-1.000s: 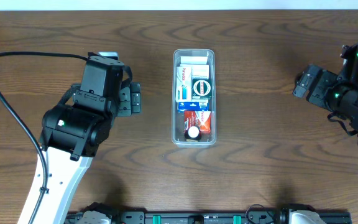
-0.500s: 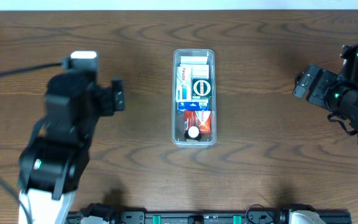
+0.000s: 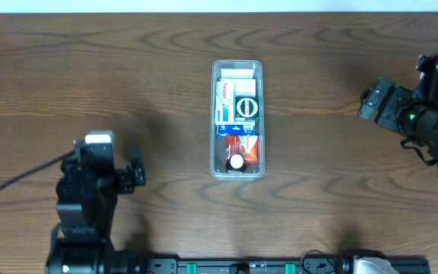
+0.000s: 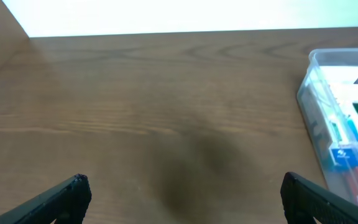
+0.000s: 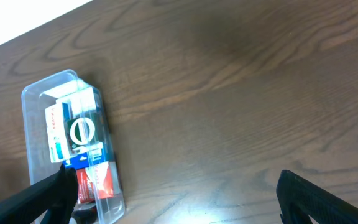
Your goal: Pack container
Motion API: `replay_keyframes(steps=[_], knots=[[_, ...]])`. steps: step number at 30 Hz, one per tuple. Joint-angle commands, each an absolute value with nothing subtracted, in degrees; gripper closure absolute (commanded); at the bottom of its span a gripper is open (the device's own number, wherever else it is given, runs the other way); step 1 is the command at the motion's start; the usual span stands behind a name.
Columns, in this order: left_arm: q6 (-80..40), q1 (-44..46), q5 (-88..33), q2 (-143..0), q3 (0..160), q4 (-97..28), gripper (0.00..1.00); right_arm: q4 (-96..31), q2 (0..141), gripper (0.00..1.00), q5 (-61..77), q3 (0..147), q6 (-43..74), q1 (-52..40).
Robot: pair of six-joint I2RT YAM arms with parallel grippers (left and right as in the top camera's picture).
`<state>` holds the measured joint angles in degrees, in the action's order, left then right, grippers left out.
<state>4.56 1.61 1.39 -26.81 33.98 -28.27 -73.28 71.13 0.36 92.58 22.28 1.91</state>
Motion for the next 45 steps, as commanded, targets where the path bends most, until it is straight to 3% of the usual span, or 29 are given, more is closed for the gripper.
replay_keyframes(steps=[1,27,45], knots=[[4.40,1.30,0.40,-23.22,29.28,-27.66,0.02,-73.30,70.94,0.01,-0.23,92.99,21.58,2.61],[1.39,1.30,0.40,-0.49,8.71,-24.29,0.02,-73.30,70.94,0.01,-0.23,92.99,21.56,2.61],[1.43,1.30,0.40,-0.23,7.70,-24.34,0.02,-73.30,70.94,0.01,-0.23,92.99,21.56,2.61]])
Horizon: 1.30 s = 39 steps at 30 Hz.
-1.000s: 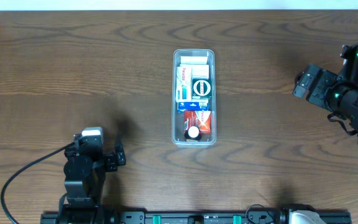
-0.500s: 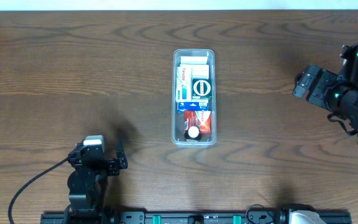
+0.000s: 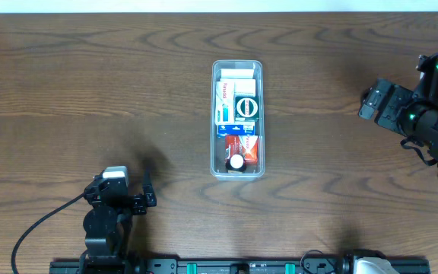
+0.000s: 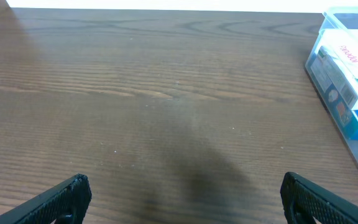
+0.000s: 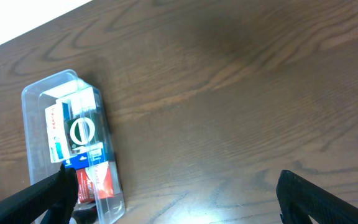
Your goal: Pack container
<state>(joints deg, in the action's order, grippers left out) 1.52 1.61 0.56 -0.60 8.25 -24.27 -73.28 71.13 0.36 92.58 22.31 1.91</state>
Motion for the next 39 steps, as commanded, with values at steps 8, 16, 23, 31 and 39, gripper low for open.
replay_keyframes(steps=[8,16,23,31,39], knots=[[1.43,1.30,0.40,-0.23,7.70,-24.34,0.02,-73.30,70.94,0.01,-0.23,92.99,21.58,2.61],[1.43,1.30,0.40,-0.23,7.70,-24.34,0.02,-73.30,70.94,0.01,-0.23,92.99,21.56,2.61],[1.41,1.30,0.40,-0.23,7.70,-24.34,0.02,-71.94,69.41,0.01,-4.71,92.44,17.78,2.57],[1.41,1.30,0.43,-0.23,7.70,-24.34,0.02,-43.44,54.48,0.01,2.48,71.35,1.67,0.89],[1.43,1.30,0.40,-0.23,7.70,-24.34,0.02,-25.87,34.15,0.01,3.05,39.62,1.19,0.95]])
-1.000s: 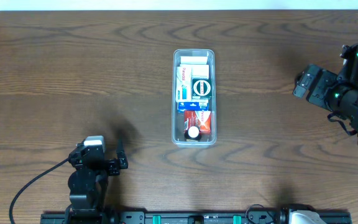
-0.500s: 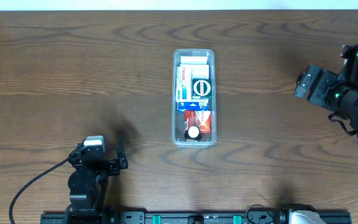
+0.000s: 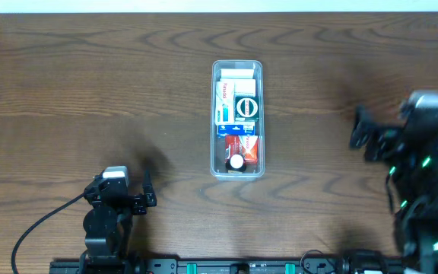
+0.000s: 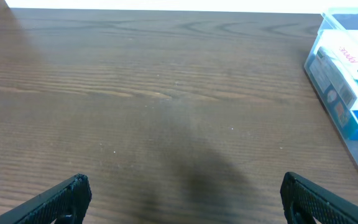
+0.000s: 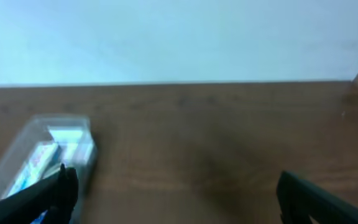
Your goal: Pack container
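A clear plastic container (image 3: 213, 114) lies mid-table, filled with white and blue boxes, a green-and-black pack, a red box and a small white cap. The left wrist view catches its corner (image 4: 347, 81) at the right edge. It appears blurred at the lower left in the right wrist view (image 5: 48, 155). My left gripper (image 3: 120, 199) sits low near the table's front left, open and empty (image 4: 182, 186), well left of the container. My right gripper (image 3: 367, 137) is to the container's right, open with nothing between its fingers (image 5: 173, 180).
Dark wooden table (image 3: 90, 91) all around the container. A pale wall (image 5: 179, 37) runs along the table's far edge. A black rail (image 3: 242, 266) lies along the front edge.
My right arm has moved from the right edge toward the front. Its camera now looks low across the table at the far wall. The left arm and the container have not moved.
My left arm first stood at the table's left, open, with the right arm at the right edge. Then the left arm was back, low at the front edge. Now the right arm has shifted too. The container has stayed filled and in place.
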Motion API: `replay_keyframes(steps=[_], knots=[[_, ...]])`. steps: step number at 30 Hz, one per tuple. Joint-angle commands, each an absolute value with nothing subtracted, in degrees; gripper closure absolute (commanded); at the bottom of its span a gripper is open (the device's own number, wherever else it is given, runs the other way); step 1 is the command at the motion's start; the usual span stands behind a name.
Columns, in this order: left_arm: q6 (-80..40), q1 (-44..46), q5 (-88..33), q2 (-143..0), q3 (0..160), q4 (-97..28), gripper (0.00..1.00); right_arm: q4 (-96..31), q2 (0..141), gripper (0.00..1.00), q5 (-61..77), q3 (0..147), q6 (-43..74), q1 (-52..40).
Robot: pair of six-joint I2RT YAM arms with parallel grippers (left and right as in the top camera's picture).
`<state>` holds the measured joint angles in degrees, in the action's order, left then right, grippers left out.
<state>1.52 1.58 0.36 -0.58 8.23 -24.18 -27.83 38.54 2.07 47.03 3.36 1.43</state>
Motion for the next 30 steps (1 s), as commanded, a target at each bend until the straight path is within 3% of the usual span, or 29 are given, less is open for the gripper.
replay_keyframes(steps=[1,19,30], knots=[[1.43,1.30,0.40,-0.23,7.70,-24.34,0.02,-24.93,31.66,0.01,3.05,36.23,1.19,0.95],[1.41,1.30,0.40,-0.23,7.70,-24.34,0.02,-18.81,0.01,0.01,3.27,10.76,1.19,0.97],[1.43,1.30,0.40,-0.23,7.70,-24.34,0.02,-12.82,0.30,0.01,3.68,3.95,3.79,0.93]])
